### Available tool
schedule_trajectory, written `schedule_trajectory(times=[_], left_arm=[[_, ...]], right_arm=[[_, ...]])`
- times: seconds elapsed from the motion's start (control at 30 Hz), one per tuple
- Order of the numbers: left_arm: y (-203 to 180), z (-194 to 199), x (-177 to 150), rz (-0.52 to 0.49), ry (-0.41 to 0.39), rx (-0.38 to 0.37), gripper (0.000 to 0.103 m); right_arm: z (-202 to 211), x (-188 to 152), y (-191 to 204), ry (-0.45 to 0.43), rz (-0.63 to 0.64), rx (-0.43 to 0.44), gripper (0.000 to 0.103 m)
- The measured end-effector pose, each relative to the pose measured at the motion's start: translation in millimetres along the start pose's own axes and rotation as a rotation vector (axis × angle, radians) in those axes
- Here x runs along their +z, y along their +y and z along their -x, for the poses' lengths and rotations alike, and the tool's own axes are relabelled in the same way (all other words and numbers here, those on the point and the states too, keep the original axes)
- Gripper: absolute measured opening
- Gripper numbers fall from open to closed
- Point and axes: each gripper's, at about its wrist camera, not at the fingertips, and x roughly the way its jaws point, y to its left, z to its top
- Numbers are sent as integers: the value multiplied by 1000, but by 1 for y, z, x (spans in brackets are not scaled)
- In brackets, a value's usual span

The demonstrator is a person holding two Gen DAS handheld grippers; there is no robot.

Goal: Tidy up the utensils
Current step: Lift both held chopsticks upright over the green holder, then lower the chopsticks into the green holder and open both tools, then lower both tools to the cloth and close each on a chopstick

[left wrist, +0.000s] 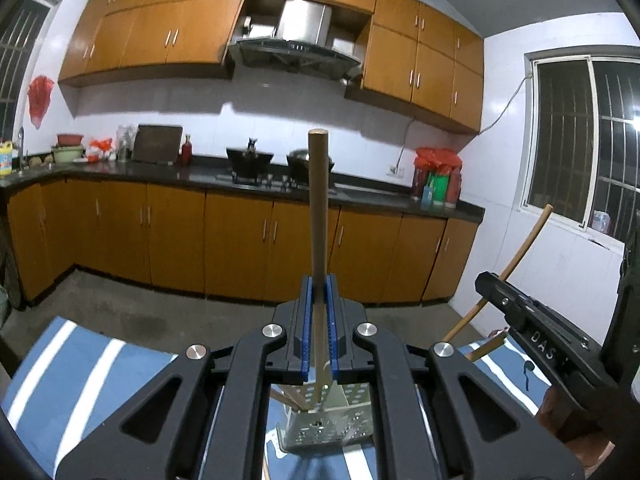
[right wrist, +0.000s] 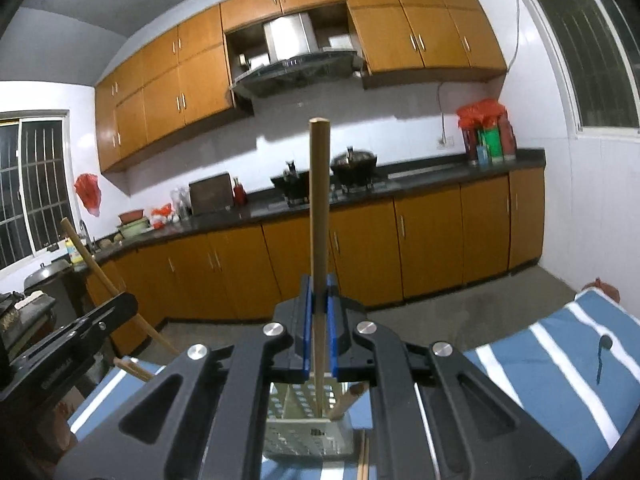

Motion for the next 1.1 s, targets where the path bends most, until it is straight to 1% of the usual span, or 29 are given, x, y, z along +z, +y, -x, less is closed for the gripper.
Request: schedule_trajectory(times=[0.07,0.13,0.17,0.23,0.27,0.3,0.47,0.53,0.6,0.7,0.8,0.83,0.9,0.93,0.97,1.0,1.03,1.07,1.1], left_arm=[[5,-5,-4,29,29,-22,7],[8,-5,-5,41,37,-29,8],[8,-3,-5,36,35,-30,9],[8,0,-3,28,31,-30,18],[7,4,-2,25,23,-28,31],[6,6,0,25,15,-26,38],[12,25,10,44,-17,-32,42],[16,36,13,55,-31,-36,42],[23,52,13,73,-49,-34,45],[38,76,5,106,-65,-13,46],[52,88,-15,105,-42,56,46],[56,87,-23,96,-16,83,46],[64,78,-49,81,77,131,46],[67,73,-60,78,121,147,46],[70,67,-74,75,170,161,46],[74,58,-93,77,249,170,46],[76,54,-103,81,285,170,45],[77,47,-120,84,343,168,42],[78,43,-129,86,377,169,40]], right_arm=[[-4,-5,-1,21,1,7,10],[-1,-9,2,20,11,9,12],[1,-9,2,19,13,12,17],[7,-8,3,10,10,19,24],[12,-7,2,2,9,19,25],[16,-6,3,-4,9,19,27],[50,0,-7,-41,-9,8,34],[67,0,-18,-48,-28,-16,36],[77,-5,-28,-41,-42,-46,37],[85,-26,-51,26,-72,-104,37],[75,-61,-66,152,-85,-139,37],[67,-81,-70,223,-86,-145,37],[52,-115,-73,349,-90,-123,30],[44,-133,-71,416,-88,-93,22],[40,-146,-69,460,-85,-75,18],[37,-159,-66,500,-82,-56,18],[35,-174,-61,537,-84,-31,17],[34,-183,-56,561,-84,-16,17],[32,-193,-51,588,-81,0,17]])
